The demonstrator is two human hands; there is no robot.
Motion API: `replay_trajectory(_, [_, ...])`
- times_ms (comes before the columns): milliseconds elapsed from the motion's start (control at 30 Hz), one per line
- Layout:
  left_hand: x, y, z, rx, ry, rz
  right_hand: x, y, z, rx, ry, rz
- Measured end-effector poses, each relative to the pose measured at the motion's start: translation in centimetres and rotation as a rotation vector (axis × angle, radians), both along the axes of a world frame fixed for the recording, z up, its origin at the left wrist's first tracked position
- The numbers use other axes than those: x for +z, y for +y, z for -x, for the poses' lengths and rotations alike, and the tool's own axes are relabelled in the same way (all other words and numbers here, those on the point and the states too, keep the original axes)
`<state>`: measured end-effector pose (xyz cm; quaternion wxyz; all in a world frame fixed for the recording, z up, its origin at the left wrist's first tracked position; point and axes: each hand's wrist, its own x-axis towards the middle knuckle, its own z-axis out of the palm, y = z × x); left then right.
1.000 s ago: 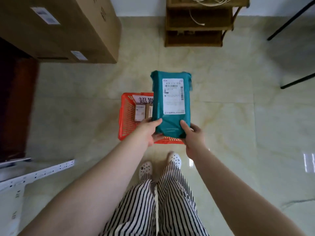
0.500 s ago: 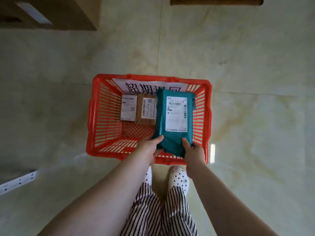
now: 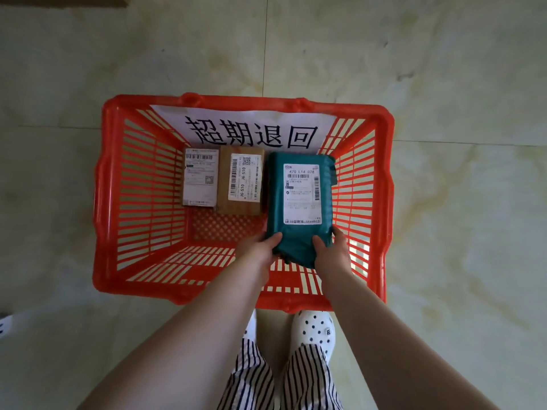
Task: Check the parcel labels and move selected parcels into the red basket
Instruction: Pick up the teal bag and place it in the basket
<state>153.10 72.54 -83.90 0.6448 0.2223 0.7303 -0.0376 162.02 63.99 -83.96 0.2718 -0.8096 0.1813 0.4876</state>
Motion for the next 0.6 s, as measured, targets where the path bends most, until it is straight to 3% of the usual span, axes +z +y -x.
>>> replay_trajectory(267, [-2.6,0.2,-0.9,-0.178,0.049,-0.070,-2.1,1.0,-0.4,0.134,-0.051,0.044])
replay_trajectory(600, [-3.3,0.1,-1.8,-0.270,0.135,-0.154,-2.6,1.0,-0.5,0.140,-0.119,0.107])
